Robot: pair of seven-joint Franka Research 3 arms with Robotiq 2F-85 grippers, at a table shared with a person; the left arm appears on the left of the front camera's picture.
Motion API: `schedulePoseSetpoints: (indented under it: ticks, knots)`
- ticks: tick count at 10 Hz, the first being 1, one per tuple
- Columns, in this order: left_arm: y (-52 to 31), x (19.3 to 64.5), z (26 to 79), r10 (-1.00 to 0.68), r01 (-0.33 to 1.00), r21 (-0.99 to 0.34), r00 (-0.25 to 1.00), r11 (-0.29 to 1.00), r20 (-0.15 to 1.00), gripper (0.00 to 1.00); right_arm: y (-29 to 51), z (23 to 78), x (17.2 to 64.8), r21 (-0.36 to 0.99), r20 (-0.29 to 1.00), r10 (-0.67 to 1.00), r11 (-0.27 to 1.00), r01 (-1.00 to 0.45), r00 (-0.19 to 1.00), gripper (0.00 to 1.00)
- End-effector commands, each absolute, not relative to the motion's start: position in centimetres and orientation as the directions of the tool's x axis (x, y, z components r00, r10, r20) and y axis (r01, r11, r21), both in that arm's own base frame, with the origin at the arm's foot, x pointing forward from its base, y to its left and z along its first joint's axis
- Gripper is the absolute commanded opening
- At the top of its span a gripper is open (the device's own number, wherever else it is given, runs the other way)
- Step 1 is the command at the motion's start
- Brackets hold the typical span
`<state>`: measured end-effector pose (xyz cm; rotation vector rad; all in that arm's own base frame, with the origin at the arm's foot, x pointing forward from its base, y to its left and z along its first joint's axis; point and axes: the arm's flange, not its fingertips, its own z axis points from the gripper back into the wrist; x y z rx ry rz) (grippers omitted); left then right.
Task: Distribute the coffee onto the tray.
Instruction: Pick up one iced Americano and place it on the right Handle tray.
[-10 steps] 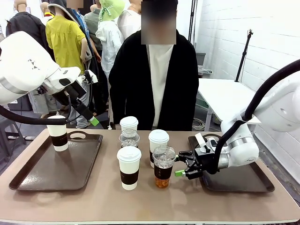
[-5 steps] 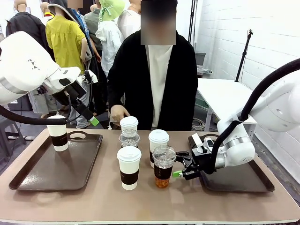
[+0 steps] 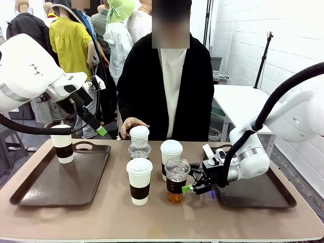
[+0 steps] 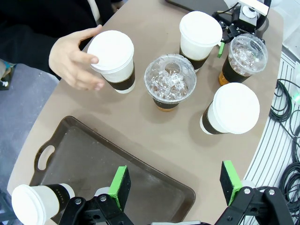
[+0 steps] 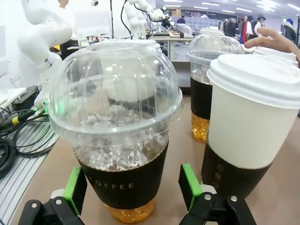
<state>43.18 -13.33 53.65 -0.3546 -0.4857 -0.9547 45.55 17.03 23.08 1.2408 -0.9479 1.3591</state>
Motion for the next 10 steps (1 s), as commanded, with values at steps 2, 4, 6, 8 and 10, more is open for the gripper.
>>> schedulePoseSetpoints:
  ticks: [2, 4, 6, 8, 10]
  knots:
    - [-13.0, 43.2, 53.6, -0.688, 0.847, -0.084, 0.481, 0.525, 0.543, 1.0, 18.7, 22.6, 46.2, 0.105, 0.987, 0.142, -0.188, -0.976, 0.078, 1.0]
    - [-13.0, 43.2, 53.6, -0.688, 0.847, -0.084, 0.481, 0.525, 0.543, 1.0, 19.2, 22.5, 46.2, 0.12, 0.985, 0.147, -0.185, -0.975, 0.093, 1.0]
    - [-13.0, 43.2, 53.6, -0.688, 0.847, -0.084, 0.481, 0.525, 0.543, 1.0, 19.2, 22.5, 46.3, 0.125, 0.984, 0.146, -0.179, -0.976, 0.099, 1.0]
    - [-13.0, 43.2, 53.6, -0.688, 0.847, -0.084, 0.481, 0.525, 0.543, 1.0, 19.5, 22.3, 46.2, 0.141, 0.982, 0.154, -0.2, -0.97, 0.111, 0.92]
    - [-13.0, 43.2, 53.6, -0.688, 0.847, -0.084, 0.481, 0.525, 0.543, 1.0, 19.5, 22.2, 46.0, 0.142, 0.981, 0.158, -0.209, -0.968, 0.11, 0.57]
